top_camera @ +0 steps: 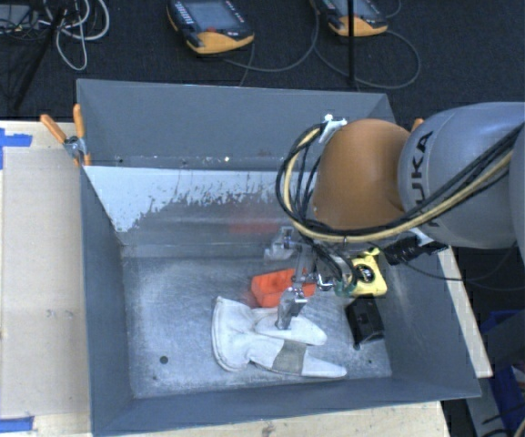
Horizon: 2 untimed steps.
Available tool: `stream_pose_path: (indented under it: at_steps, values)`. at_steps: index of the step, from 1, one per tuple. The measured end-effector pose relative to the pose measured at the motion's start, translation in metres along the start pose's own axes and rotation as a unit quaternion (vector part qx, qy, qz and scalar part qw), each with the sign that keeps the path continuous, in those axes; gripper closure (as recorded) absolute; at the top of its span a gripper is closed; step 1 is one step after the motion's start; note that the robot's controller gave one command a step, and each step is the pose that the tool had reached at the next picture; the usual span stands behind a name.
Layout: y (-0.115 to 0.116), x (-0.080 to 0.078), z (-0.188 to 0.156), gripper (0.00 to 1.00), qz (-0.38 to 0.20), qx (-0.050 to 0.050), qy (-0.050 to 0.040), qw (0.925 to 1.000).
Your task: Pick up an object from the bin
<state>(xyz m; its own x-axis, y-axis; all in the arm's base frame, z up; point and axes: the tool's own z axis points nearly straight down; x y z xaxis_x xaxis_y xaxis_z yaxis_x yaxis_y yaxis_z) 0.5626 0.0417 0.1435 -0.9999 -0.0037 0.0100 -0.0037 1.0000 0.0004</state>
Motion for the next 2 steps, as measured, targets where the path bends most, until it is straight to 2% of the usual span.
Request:
stream_pose_path:
  at_steps: [1,2]
  values:
    - [0.000,-0.002,-0.004,0.00,0.000,0.000,-0.0040,1.0000]
    - [-0.031,-0.038,0.064,1.00,0.091,-0.003,0.0010,0.9958]
